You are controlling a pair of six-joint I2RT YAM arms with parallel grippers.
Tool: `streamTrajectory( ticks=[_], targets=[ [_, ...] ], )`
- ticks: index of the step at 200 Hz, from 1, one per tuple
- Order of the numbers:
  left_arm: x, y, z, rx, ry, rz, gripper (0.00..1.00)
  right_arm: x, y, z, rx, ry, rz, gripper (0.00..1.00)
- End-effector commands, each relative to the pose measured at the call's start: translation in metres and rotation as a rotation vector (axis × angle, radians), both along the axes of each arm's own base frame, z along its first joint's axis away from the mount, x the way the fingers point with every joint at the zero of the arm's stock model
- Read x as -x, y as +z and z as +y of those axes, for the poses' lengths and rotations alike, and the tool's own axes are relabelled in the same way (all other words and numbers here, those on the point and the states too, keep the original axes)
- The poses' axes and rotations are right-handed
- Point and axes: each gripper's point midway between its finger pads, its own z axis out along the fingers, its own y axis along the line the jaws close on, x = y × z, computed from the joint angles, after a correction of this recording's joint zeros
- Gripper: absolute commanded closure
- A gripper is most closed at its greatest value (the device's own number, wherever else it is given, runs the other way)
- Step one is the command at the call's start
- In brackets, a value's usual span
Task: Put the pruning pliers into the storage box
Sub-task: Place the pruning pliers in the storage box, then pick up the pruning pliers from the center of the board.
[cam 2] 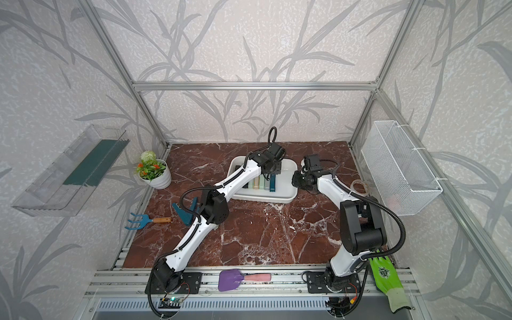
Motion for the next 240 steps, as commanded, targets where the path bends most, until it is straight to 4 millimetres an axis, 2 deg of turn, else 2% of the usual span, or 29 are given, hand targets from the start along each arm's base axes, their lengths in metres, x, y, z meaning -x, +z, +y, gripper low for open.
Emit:
streamTrajectory(
  ticks=[1,24,37,55,57,66,86,107,135,155,164,176,183,189,195,204,217,240],
  targets=[
    [0.007,0.106,0.02,0.013,-0.002,-0.147,0.55,-0.002,0.014,-0.001,0.018,0.01,-0.031,0.76],
    [0.024,0.139,0.061,-0.126,0.024,-0.173,0.52,-0.005,0.023,-0.004,0.04,0.01,-0.058,0.73],
    [0.037,0.139,0.09,-0.213,0.04,-0.156,0.51,-0.006,0.028,-0.005,0.047,0.014,-0.067,0.72],
    [0.057,0.138,0.135,-0.241,0.088,-0.138,0.5,-0.007,0.036,-0.006,0.051,0.017,-0.09,0.67],
    [0.059,0.132,0.141,-0.248,0.094,-0.124,0.49,-0.007,0.037,-0.006,0.053,0.017,-0.092,0.67],
    [0.072,0.13,0.168,-0.229,0.138,-0.109,0.48,-0.007,0.04,-0.005,0.051,0.022,-0.1,0.63],
    [0.103,0.109,0.236,-0.269,0.265,-0.057,0.45,-0.008,0.044,-0.004,0.045,0.026,-0.115,0.58],
    [0.137,0.081,0.285,-0.309,0.354,0.015,0.43,-0.008,0.046,0.0,0.033,0.041,-0.124,0.55],
    [0.173,0.052,0.315,-0.283,0.451,0.084,0.41,-0.006,0.051,0.003,0.049,0.061,-0.133,0.54],
    [0.191,0.042,0.338,-0.279,0.551,0.102,0.37,-0.002,0.057,0.005,0.071,0.078,-0.148,0.51],
    [0.2,0.038,0.353,-0.284,0.614,0.114,0.3,-0.001,0.059,0.006,0.08,0.082,-0.153,0.5],
    [0.212,0.032,0.369,-0.264,0.696,0.138,0.28,-0.001,0.059,0.008,0.081,0.088,-0.157,0.47],
    [0.218,0.029,0.377,-0.254,0.737,0.146,0.23,0.0,0.058,0.008,0.08,0.09,-0.154,0.46],
    [0.223,0.026,0.383,-0.252,0.761,0.15,0.13,0.0,0.058,0.009,0.078,0.091,-0.154,0.45],
    [0.227,0.024,0.389,-0.254,0.786,0.143,0.08,0.0,0.057,0.01,0.078,0.095,-0.154,0.43],
    [0.231,0.019,0.396,-0.254,0.813,0.135,0.07,0.0,0.056,0.011,0.076,0.099,-0.152,0.42],
    [0.237,0.007,0.403,-0.222,0.854,0.153,0.06,-0.001,0.054,0.013,0.071,0.103,-0.152,0.41],
    [0.232,-0.018,0.405,-0.146,0.882,0.185,0.05,-0.003,0.053,0.015,0.067,0.108,-0.149,0.4]
  ],
)
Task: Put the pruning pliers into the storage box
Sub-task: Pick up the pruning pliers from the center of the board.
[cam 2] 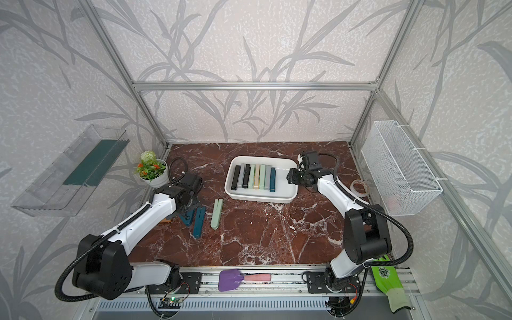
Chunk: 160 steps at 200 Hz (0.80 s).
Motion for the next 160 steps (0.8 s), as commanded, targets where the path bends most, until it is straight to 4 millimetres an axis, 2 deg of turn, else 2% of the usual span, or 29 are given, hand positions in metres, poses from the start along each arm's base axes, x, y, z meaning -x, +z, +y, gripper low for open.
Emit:
streamTrajectory(
  ticks=[1,21,59,105,131,160],
  targets=[
    [-0.007,-0.017,0.004,0.069,0.086,-0.048,0.05,-0.006,0.015,0.003,-0.003,0.015,-0.036,0.4],
    [-0.015,-0.03,0.006,0.091,0.105,-0.029,0.05,-0.006,0.013,0.003,0.0,0.017,-0.034,0.4],
    [-0.034,-0.046,-0.005,0.138,0.042,0.044,0.05,-0.006,0.013,0.001,0.009,0.01,-0.036,0.36],
    [-0.03,-0.071,-0.004,0.129,0.042,0.112,0.05,-0.008,0.011,0.001,0.01,0.003,-0.033,0.35],
    [-0.027,-0.072,0.001,0.113,0.062,0.124,0.05,-0.009,0.01,0.001,0.01,0.001,-0.031,0.35],
    [-0.028,-0.059,0.007,0.107,0.077,0.084,0.05,-0.01,0.006,0.002,0.01,0.001,-0.022,0.35]
  ],
)
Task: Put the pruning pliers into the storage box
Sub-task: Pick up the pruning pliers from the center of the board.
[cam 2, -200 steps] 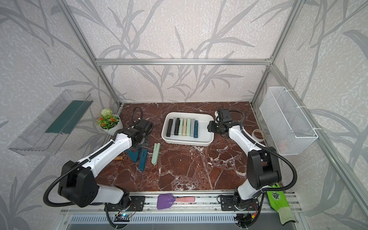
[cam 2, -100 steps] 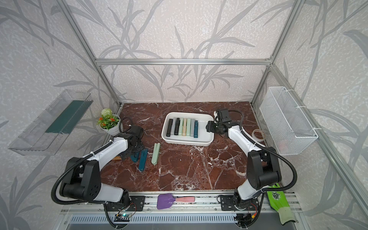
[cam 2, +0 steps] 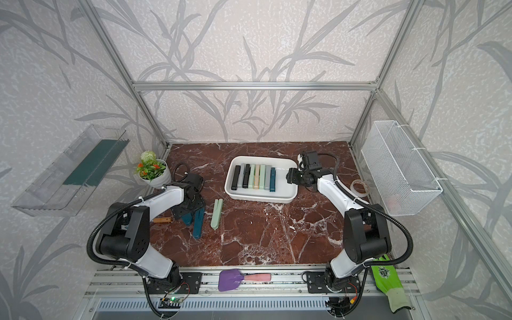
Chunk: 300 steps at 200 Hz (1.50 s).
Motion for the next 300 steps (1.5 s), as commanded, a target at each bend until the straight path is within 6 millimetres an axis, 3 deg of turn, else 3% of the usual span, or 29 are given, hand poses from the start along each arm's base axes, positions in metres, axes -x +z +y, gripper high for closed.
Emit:
streamTrajectory(
  ticks=[1,22,65,94,142,233,255,285,300],
  targets=[
    [0.001,0.012,0.008,-0.021,0.028,-0.027,0.05,-0.008,0.006,0.003,0.003,0.004,-0.02,0.35],
    [0.002,0.018,0.013,-0.026,0.037,-0.046,0.05,-0.009,0.003,0.004,0.003,0.006,-0.013,0.35],
    [0.007,-0.008,0.017,0.026,0.084,-0.016,0.05,-0.01,0.004,0.004,0.01,0.007,-0.013,0.35],
    [0.0,-0.007,0.013,0.039,0.047,-0.019,0.06,-0.01,0.005,0.003,0.016,0.002,-0.017,0.35],
    [0.002,-0.012,0.012,0.044,0.035,0.0,0.15,-0.011,0.004,0.008,0.006,0.005,-0.015,0.35],
    [-0.004,-0.025,0.007,0.065,0.015,0.016,0.52,-0.01,0.001,0.008,0.014,0.003,-0.009,0.37],
    [-0.009,-0.021,0.008,0.062,0.0,-0.001,0.66,-0.01,0.001,0.007,0.016,0.001,-0.01,0.37],
    [-0.015,-0.018,0.007,0.061,-0.02,-0.005,1.0,-0.011,0.0,0.008,0.012,0.001,-0.008,0.38],
    [-0.017,-0.013,0.006,0.061,-0.031,-0.009,1.0,-0.011,0.002,0.008,0.014,0.005,-0.011,0.38]
  ],
)
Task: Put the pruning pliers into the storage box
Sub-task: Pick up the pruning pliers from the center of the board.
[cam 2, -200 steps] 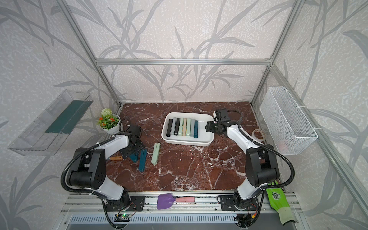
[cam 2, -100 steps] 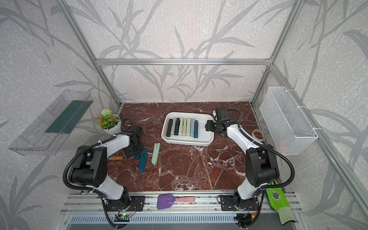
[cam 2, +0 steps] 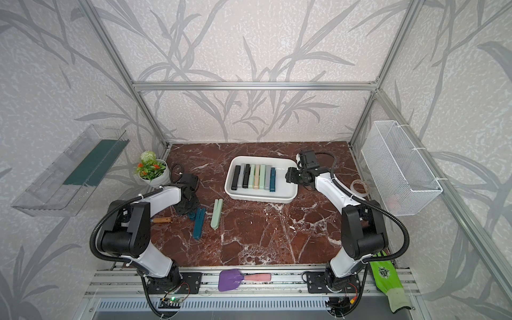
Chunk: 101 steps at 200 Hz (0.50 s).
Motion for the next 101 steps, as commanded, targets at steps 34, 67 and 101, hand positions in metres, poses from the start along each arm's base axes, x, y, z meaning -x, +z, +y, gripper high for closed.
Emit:
streamTrajectory(
  ticks=[34,67,101],
  targets=[
    [-0.019,0.056,-0.005,0.005,-0.096,-0.103,1.0,-0.005,0.021,0.002,0.011,0.016,-0.048,0.37],
    [-0.039,0.128,-0.03,0.096,-0.259,-0.296,0.99,-0.005,0.055,0.02,-0.095,0.076,-0.134,0.34],
    [-0.052,0.183,-0.091,0.359,-0.499,-0.525,0.99,0.005,0.097,0.063,-0.334,0.214,-0.225,0.31]
  ],
)
